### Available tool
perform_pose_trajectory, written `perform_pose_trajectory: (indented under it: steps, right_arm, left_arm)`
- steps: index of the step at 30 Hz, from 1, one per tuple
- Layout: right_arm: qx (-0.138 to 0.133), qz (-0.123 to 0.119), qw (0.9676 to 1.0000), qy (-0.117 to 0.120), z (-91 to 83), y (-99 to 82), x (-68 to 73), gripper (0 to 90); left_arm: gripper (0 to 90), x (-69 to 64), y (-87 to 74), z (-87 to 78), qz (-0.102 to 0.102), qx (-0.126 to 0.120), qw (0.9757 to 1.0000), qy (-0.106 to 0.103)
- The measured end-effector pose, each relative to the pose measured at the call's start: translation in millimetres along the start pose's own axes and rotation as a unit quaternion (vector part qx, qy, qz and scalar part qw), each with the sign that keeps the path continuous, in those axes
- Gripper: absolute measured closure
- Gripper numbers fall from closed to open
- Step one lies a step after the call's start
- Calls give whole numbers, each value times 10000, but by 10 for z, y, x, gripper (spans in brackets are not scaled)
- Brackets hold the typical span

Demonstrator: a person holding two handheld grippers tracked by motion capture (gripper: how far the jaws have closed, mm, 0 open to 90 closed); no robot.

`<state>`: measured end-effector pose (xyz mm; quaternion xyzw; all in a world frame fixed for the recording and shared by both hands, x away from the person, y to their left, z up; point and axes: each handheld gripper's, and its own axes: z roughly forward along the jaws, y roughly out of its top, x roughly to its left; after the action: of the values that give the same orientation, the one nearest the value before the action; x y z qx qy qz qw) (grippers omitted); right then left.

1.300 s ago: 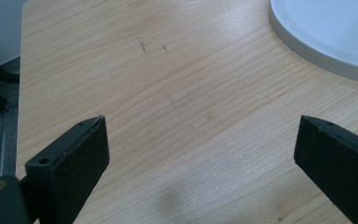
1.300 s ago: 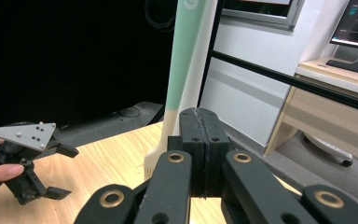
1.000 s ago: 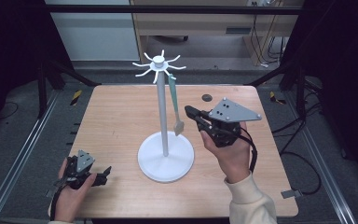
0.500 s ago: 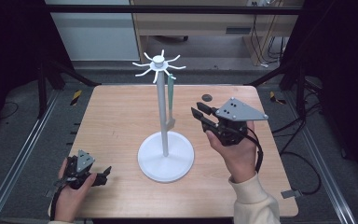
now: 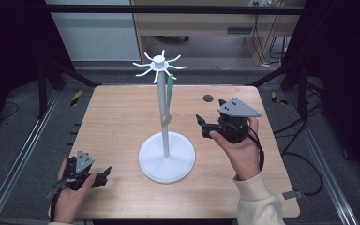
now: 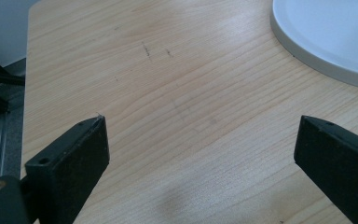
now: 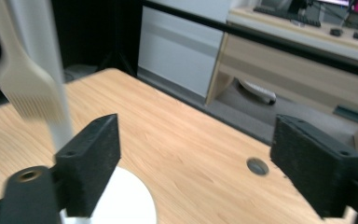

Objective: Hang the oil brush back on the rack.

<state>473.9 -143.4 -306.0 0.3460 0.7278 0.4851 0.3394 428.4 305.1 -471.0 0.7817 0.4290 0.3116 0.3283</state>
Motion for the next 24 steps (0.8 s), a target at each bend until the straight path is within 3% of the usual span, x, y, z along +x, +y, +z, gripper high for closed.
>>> perform_pose_trajectory:
  steps: [2,9,17,24]
  right_arm:
    - [171,40,9998,-24,44,-132,-110,104]
    - [498,213,9983,-210,106,-427,-303,110]
    - [825,326,9954,-374,163,-769,-407,128]
    - [1014,423,9935,-311,234,-1010,-435,127]
  left_arm:
    - [26,2,-1,-2,-5,-5,10000,4]
    - [25,15,-1,-13,-50,-57,10000,31]
    - [25,27,-4,-22,-61,-57,9999,124]
    - [25,25,-6,-18,-51,-45,9999,130]
